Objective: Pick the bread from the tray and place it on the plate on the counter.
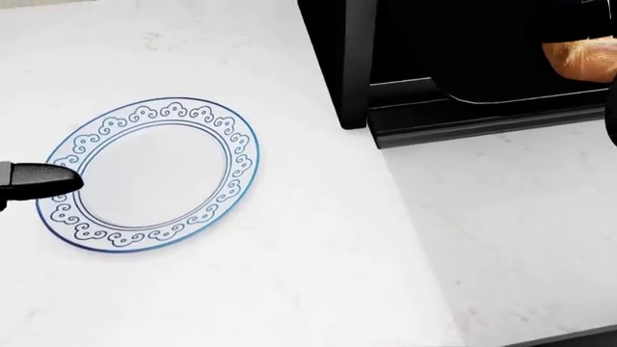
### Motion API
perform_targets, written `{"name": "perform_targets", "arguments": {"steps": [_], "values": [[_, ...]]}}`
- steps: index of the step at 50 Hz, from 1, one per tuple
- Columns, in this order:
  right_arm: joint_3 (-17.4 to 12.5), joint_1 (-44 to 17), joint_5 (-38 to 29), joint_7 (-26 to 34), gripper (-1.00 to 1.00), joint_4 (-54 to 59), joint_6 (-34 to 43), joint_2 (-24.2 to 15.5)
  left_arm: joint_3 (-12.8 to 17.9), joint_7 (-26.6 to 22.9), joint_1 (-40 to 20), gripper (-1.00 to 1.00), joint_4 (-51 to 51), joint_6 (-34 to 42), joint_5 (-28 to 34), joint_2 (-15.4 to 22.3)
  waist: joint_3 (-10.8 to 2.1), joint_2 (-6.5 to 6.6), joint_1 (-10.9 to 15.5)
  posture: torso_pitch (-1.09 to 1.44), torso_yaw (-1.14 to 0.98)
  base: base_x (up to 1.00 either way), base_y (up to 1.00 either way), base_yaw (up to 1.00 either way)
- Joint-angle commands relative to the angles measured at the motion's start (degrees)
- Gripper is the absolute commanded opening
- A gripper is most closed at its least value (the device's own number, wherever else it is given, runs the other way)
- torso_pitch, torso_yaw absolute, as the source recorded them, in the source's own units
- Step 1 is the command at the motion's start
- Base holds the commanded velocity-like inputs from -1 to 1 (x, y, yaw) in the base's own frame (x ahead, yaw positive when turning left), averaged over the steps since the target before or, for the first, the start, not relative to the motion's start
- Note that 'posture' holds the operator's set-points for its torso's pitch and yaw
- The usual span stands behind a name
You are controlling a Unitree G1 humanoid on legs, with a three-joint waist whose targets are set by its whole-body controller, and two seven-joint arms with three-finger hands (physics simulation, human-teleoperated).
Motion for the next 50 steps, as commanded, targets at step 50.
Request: {"name": "perform_targets", "arguments": {"steps": [50], "values": [[-13.2, 4.1, -7.5, -3.0, 1.00, 3.7, -16.3, 15.3, 1.2, 0.0, 0.2, 1.00, -2.0, -2.3, 0.2, 0.6, -2.23, -0.10, -0.1, 0.00, 0.00, 0.00, 0.00, 0.00]]}}
